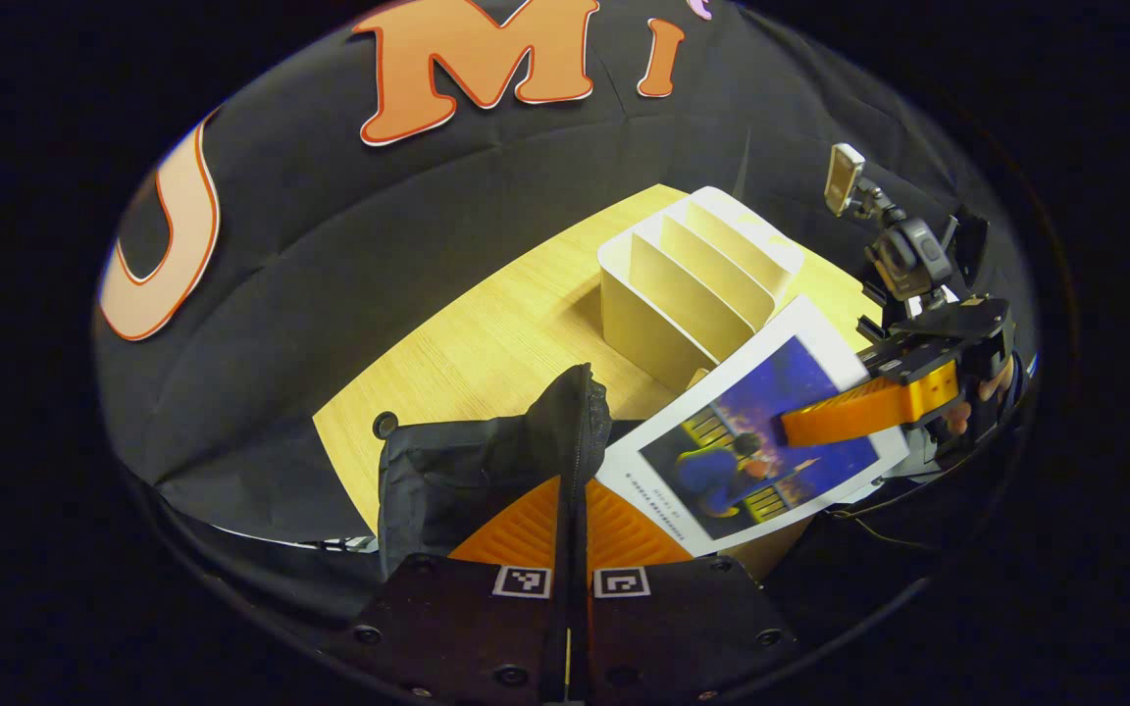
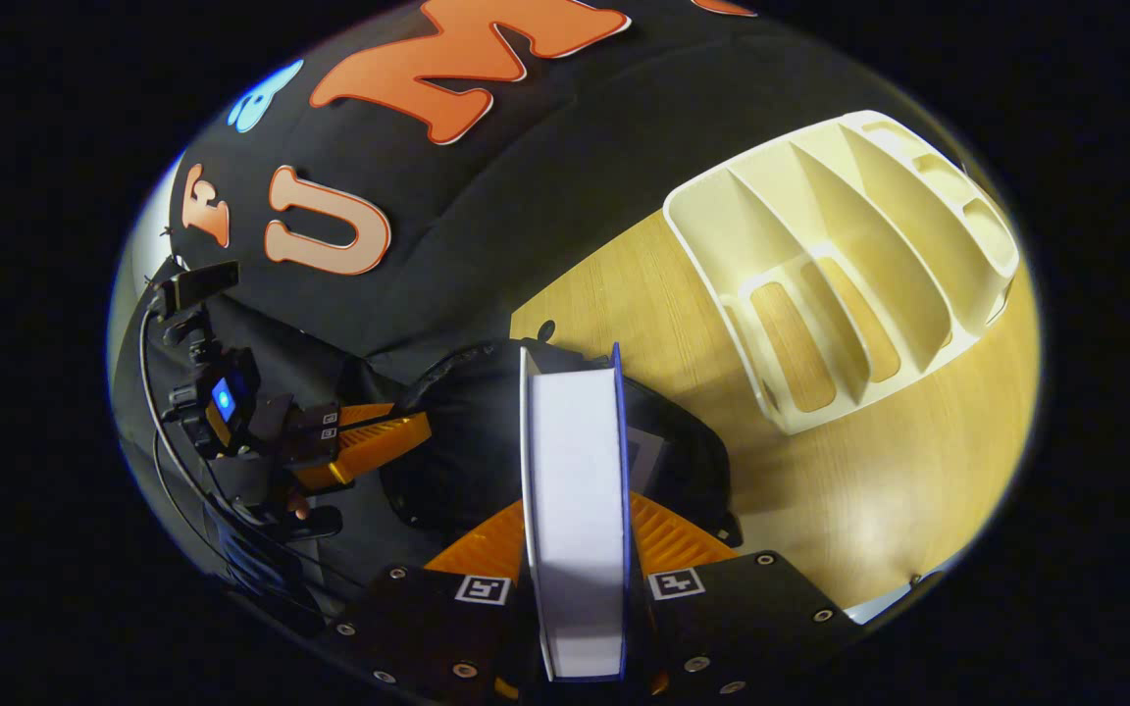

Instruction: Open the schoolbag, grab two books from the bookshelf and put them into the schoolbag.

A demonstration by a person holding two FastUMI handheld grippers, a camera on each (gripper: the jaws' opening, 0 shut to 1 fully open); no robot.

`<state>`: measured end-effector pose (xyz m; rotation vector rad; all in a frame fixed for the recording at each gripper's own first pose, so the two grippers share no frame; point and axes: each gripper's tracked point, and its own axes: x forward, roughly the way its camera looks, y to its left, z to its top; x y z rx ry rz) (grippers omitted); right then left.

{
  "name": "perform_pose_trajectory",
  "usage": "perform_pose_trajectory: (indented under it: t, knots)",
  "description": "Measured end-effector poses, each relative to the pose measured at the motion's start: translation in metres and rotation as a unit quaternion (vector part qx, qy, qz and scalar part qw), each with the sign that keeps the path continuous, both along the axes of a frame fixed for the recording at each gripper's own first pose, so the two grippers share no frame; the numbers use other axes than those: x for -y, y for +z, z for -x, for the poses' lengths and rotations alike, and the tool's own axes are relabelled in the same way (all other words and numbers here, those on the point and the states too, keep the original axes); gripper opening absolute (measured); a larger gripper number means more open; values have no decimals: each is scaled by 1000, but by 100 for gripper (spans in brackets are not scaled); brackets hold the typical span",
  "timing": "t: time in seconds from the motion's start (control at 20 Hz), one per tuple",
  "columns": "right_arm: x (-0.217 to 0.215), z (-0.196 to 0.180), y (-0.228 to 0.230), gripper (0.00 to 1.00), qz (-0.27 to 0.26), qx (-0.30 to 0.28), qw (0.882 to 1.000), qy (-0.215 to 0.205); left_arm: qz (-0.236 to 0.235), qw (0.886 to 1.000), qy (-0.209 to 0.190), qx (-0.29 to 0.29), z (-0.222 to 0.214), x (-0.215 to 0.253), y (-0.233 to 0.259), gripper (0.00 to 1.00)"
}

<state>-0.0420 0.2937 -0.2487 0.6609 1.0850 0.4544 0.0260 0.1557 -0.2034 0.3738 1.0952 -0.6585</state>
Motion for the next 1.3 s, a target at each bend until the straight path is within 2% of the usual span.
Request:
perform_pose_trajectory:
  t: [0.45,0.6,0.8,1.3]
  knots:
    - [-55,-4,-53,36,-84,-47,994,-54,10,1000,-1,-1,3,4,2,2]
    - [-68,-6,-69,36,-89,-43,993,-64,19,1000,-7,-8,8,12,2,2]
    - [-86,-19,-81,36,-115,-45,987,-100,26,1000,-10,-9,9,22,1,2]
    - [-125,-27,-113,37,-134,-27,983,-121,33,999,-19,-12,18,38,-2,2]
